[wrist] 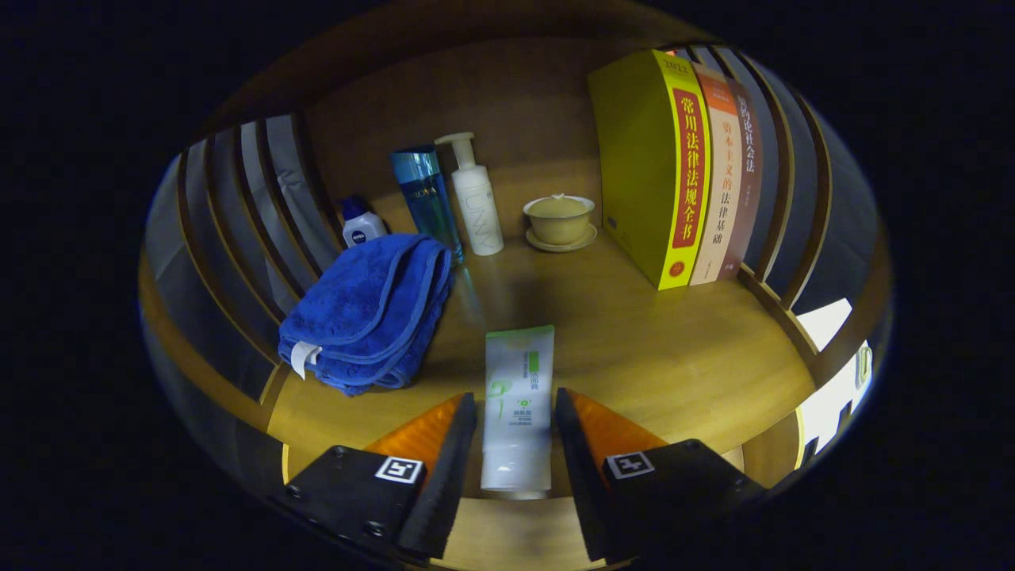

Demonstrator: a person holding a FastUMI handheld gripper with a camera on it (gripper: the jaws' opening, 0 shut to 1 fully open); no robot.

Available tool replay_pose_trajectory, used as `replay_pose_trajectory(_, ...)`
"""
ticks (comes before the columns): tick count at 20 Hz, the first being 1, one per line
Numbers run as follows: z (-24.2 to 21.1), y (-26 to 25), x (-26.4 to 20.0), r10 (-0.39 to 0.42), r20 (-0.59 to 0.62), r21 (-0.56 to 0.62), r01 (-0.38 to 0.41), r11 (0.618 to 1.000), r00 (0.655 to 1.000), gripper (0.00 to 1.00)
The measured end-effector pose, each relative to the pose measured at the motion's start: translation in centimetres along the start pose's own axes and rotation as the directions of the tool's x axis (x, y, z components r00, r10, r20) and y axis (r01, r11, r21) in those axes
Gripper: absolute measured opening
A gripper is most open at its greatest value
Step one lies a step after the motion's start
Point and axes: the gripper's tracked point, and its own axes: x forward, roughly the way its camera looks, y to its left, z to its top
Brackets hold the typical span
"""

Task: Pull open the drawer, take out the items inside it, and place them on the countertop above the cabinet.

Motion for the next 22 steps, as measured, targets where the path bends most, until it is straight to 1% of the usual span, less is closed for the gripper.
replay_pose_trajectory(6,0.8,0.4,-1.6,0.004,0.048,-0.024,-0.003,1.000,0.999,0.98)
replay_pose_trajectory(9,1.0,0.7,-2.8,0.012,0.076,-0.030,-0.010,0.999,0.997,0.99)
replay_pose_trajectory(13,0.5,1.5,-6.1,0.029,0.131,-0.053,-0.022,0.998,0.991,0.99)
replay_pose_trajectory(16,0.1,1.7,-8.8,0.021,0.194,-0.091,-0.003,0.996,0.981,0.99)
replay_pose_trajectory(18,-0.3,2.0,-10.7,0.024,0.233,-0.086,-0.004,0.996,0.972,0.99)
replay_pose_trajectory(21,-1.5,2.6,-13.0,0.053,0.267,-0.064,-0.037,0.997,0.962,0.99)
replay_pose_trajectory(22,-2.0,2.5,-13.8,0.049,0.275,-0.071,-0.030,0.997,0.960,0.99)
